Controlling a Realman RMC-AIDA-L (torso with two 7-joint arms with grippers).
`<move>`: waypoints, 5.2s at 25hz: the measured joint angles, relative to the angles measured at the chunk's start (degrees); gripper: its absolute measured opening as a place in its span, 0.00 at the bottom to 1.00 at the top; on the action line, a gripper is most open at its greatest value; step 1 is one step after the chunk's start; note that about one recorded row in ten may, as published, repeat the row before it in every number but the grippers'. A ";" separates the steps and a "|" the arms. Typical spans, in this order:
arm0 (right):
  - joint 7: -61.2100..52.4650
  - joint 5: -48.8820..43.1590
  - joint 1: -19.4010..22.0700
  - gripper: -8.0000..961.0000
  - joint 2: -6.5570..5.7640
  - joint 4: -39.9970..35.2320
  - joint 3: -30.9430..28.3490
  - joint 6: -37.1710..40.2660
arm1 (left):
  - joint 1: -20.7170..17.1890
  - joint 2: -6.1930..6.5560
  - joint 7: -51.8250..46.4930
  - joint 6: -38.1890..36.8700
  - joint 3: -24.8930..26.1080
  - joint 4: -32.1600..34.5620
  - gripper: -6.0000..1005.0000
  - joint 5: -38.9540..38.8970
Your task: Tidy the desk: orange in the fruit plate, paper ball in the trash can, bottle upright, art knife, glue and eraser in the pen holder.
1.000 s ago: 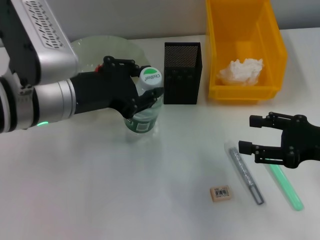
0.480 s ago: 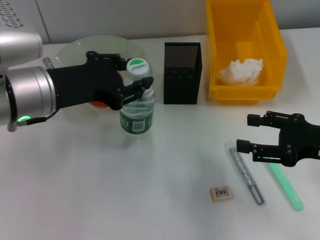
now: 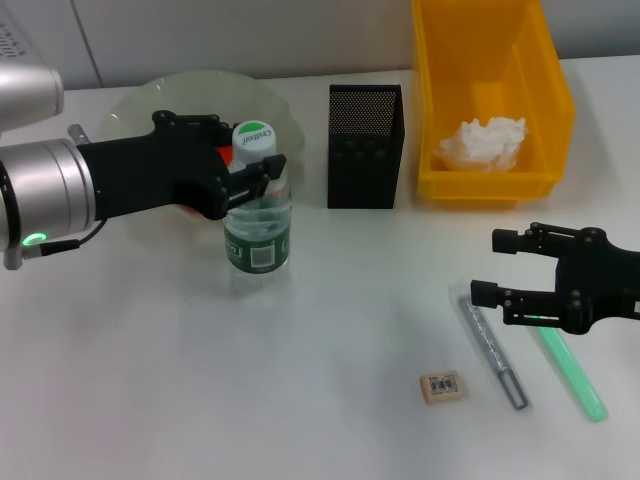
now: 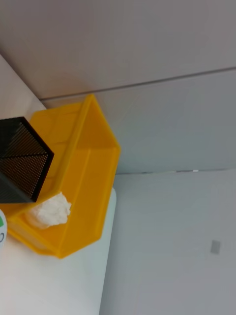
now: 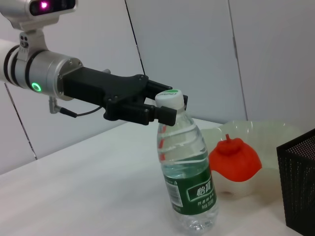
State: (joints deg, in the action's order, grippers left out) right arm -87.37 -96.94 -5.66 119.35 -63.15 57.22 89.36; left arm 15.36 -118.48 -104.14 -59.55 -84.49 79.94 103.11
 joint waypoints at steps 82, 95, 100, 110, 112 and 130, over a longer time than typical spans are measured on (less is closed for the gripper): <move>-0.05 -0.18 -1.29 0.82 -0.05 1.65 0.00 -0.07 | 2.39 0.10 7.38 -16.39 17.96 -6.78 0.82 -13.18; -1.05 -3.66 -2.61 0.82 -0.18 1.18 -0.47 -0.16 | 4.11 0.23 18.98 -34.77 21.78 -13.21 0.82 -15.99; -2.64 -5.95 -2.96 0.82 -0.25 -0.55 -0.61 -0.15 | 4.38 0.17 23.40 -36.95 21.69 -17.18 0.82 -15.93; -9.37 -11.15 -5.98 0.81 -0.26 -4.42 -1.67 0.55 | 8.04 0.00 28.43 -35.42 20.70 -28.17 0.82 -12.62; -11.37 -12.26 -6.57 0.81 -0.27 -5.88 -1.46 0.58 | 8.26 -0.06 28.65 -34.30 19.38 -28.33 0.82 -11.32; -32.29 -34.27 -14.51 0.81 -0.19 -19.12 0.84 5.11 | 7.33 -0.18 30.51 -27.93 12.21 -28.45 0.82 -9.87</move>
State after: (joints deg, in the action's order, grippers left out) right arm -119.66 -131.21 -20.17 119.16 -82.27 58.05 94.47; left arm 22.69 -118.66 -73.63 -87.48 -72.28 51.49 93.24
